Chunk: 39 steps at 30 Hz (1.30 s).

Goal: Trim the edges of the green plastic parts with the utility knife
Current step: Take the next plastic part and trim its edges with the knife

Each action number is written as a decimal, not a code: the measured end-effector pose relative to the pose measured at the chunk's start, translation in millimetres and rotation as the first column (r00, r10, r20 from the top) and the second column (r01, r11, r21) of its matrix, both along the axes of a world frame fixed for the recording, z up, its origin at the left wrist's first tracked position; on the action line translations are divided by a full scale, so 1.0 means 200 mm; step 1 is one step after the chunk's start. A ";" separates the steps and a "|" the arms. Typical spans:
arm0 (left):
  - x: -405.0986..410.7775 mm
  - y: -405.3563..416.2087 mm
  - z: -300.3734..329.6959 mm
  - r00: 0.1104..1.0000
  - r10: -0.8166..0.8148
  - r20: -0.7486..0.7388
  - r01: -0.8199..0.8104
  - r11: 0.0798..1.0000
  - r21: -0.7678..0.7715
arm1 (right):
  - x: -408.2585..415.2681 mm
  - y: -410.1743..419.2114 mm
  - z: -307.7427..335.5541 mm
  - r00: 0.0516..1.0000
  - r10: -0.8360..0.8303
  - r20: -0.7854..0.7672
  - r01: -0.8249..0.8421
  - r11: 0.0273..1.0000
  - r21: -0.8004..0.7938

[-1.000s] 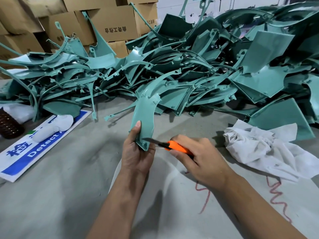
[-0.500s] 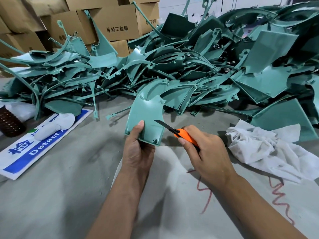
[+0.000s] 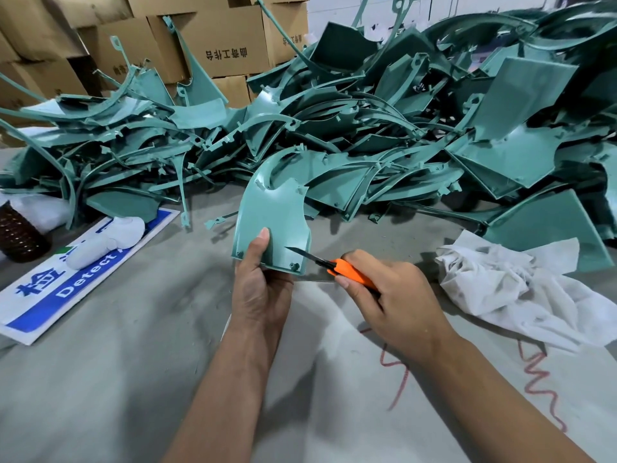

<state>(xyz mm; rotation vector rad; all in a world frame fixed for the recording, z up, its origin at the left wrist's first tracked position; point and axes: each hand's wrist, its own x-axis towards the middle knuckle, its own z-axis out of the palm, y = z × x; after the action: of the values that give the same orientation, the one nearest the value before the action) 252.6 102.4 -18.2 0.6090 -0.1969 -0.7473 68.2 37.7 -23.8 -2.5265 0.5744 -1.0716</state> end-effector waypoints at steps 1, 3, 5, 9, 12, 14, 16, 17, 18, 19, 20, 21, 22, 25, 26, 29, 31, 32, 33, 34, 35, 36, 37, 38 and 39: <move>0.00 0.00 0.00 1.000 0.001 -0.008 -0.001 1.000 -0.001 | 0.00 0.00 0.00 1.000 0.008 -0.003 -0.008 1.000 0.002; 0.01 0.00 -0.01 0.999 0.006 -0.032 -0.006 1.000 0.009 | 0.00 -0.01 0.00 0.999 0.036 -0.033 -0.037 0.999 -0.013; 0.02 0.00 -0.01 0.999 0.005 -0.042 -0.004 1.000 0.026 | 0.00 0.00 0.00 0.990 0.105 -0.090 -0.107 0.994 -0.011; 0.02 0.01 -0.01 1.000 -0.015 -0.016 0.016 0.999 0.040 | 0.01 0.02 0.00 0.975 0.216 -0.055 -0.216 0.976 0.018; 0.01 0.01 0.01 1.000 0.005 -0.014 -0.005 1.000 0.003 | 0.00 0.00 -0.01 0.987 0.156 0.047 -0.158 0.987 0.036; 0.00 0.01 0.02 1.000 0.002 0.019 -0.001 1.000 -0.003 | 0.00 -0.01 -0.01 0.992 0.067 0.109 -0.071 0.997 0.033; -0.02 0.01 0.03 0.998 -0.014 0.060 0.013 1.000 0.012 | 0.00 -0.01 -0.01 0.990 -0.010 0.142 0.006 1.000 0.031; -0.02 0.01 0.03 0.998 -0.018 0.061 0.017 1.000 0.014 | 0.00 -0.01 -0.01 0.989 -0.038 0.144 0.033 0.999 0.033; -0.03 0.01 0.03 0.998 -0.020 0.053 0.019 1.000 0.012 | 0.00 -0.02 -0.01 0.988 -0.054 0.143 0.050 0.998 0.034; -0.03 0.00 0.03 0.999 -0.022 0.049 0.021 1.000 0.008 | 0.00 -0.02 -0.01 0.988 -0.062 0.140 0.058 0.998 0.034; -0.03 0.00 0.03 0.999 -0.022 0.050 0.022 1.000 0.007 | 0.00 -0.02 -0.01 0.988 -0.066 0.137 0.061 0.998 0.034; -0.03 0.00 0.03 0.998 -0.021 0.054 0.021 1.000 0.010 | 0.00 -0.01 -0.01 0.988 -0.067 0.136 0.063 0.997 0.036; -0.03 0.01 0.03 0.998 -0.021 0.059 0.020 1.000 0.014 | 0.00 -0.02 -0.01 0.988 -0.070 0.139 0.064 0.997 0.042; -0.04 0.01 0.03 0.997 -0.029 0.071 0.027 0.999 0.028 | 0.00 -0.02 -0.01 0.985 -0.086 0.149 0.076 0.995 0.070; -0.04 0.01 0.03 0.997 -0.031 0.069 0.029 0.999 0.029 | 0.00 -0.02 -0.01 0.986 -0.085 0.141 0.075 0.994 0.076; -0.03 0.01 0.02 0.999 -0.024 0.045 0.023 1.000 0.020 | 0.00 -0.03 -0.01 0.991 -0.058 0.122 0.048 0.995 0.085; -0.02 0.01 0.02 0.999 -0.020 0.028 0.020 1.000 0.010 | -0.01 -0.04 -0.01 0.993 -0.031 0.118 0.021 0.997 0.080; -0.02 0.01 0.02 1.000 -0.017 0.019 0.017 1.000 0.000 | -0.02 -0.04 -0.01 0.995 -0.008 0.101 0.000 0.997 0.071; -0.01 0.01 0.02 1.000 -0.012 0.012 0.012 1.000 -0.007 | -0.02 -0.04 -0.01 0.997 0.020 0.074 -0.024 0.998 0.057; -0.01 0.01 0.02 1.000 -0.007 0.005 0.007 1.000 -0.008 | -0.02 -0.03 -0.01 0.998 0.047 0.044 -0.049 0.998 0.039; -0.01 0.01 0.02 1.000 -0.005 0.003 0.005 1.000 -0.002 | -0.01 -0.02 -0.01 0.997 0.071 0.023 -0.072 0.997 0.024; -0.01 0.01 0.02 1.000 -0.005 0.006 0.005 1.000 0.011 | -0.01 -0.02 -0.01 0.996 0.088 0.017 -0.088 0.996 0.016; 0.00 0.01 0.02 1.000 -0.005 0.011 0.004 1.000 0.028 | 0.00 -0.01 -0.02 0.995 0.097 0.030 -0.098 0.995 0.016; 0.00 0.01 0.02 1.000 -0.003 0.015 0.002 0.999 0.040 | 0.00 -0.01 -0.02 0.994 0.098 0.056 -0.099 0.995 0.021; -0.01 0.01 0.01 1.000 -0.003 0.017 0.003 0.999 0.039 | 0.00 -0.02 -0.01 0.992 0.091 0.089 -0.094 0.995 0.026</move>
<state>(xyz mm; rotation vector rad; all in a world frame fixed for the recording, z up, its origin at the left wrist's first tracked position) 251.5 103.4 -15.6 0.6519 -0.1992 -0.7507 68.0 34.1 -26.7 -2.4409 0.4414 -1.1251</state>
